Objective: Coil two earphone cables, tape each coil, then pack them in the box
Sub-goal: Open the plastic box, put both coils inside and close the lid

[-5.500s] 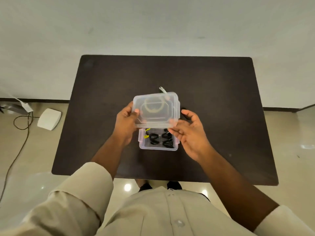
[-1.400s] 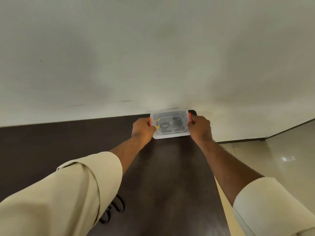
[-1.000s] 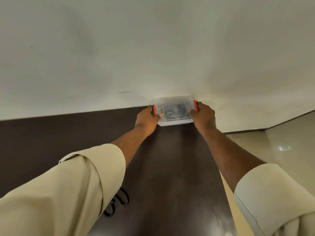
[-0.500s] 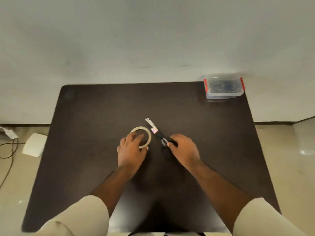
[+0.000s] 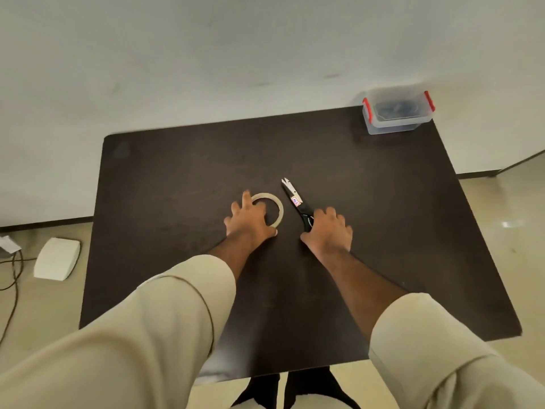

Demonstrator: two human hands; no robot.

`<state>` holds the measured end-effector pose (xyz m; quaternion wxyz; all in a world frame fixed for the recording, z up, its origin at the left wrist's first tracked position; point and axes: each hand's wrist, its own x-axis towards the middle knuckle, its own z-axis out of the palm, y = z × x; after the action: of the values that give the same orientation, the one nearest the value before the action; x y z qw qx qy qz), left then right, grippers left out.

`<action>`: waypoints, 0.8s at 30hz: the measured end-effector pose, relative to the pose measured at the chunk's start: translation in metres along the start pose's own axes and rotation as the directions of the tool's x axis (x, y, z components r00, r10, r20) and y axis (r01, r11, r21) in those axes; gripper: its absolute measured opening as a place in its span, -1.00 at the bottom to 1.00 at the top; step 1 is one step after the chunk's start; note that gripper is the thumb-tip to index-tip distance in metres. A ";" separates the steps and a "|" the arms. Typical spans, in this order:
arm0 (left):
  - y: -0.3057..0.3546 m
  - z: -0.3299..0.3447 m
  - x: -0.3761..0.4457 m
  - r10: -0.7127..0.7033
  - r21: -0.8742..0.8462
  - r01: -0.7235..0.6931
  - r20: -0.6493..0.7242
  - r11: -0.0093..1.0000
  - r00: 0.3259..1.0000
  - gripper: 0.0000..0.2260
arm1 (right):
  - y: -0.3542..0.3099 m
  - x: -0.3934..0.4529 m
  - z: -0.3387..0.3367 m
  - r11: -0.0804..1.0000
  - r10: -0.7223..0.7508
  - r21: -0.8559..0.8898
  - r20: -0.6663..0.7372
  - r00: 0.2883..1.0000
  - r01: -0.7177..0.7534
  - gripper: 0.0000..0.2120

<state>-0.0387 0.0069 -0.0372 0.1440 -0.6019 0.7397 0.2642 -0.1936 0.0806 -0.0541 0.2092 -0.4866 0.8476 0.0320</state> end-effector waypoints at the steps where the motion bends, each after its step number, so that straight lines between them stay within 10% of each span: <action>1: -0.001 0.001 0.000 0.002 -0.011 -0.002 0.003 1.000 1.000 -0.54 | -0.001 0.001 0.000 1.000 0.009 0.015 0.002 1.000 -0.009 -0.54; 9: 0.008 -0.002 0.009 0.018 -0.136 -0.025 -0.052 0.990 0.998 -0.86 | 0.013 0.036 -0.027 0.985 0.057 0.159 0.042 0.998 -0.063 -0.63; 24: 0.135 -0.058 0.171 0.064 -0.175 -0.096 -0.184 0.980 0.981 -0.81 | 0.055 0.215 -0.108 0.969 0.161 0.187 0.027 0.987 -0.163 -0.68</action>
<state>-0.2031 -0.1474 -0.0510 0.0108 -0.6034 0.7458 0.2821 -0.3692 -0.0933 -0.0467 0.2559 -0.3935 0.8825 -0.0284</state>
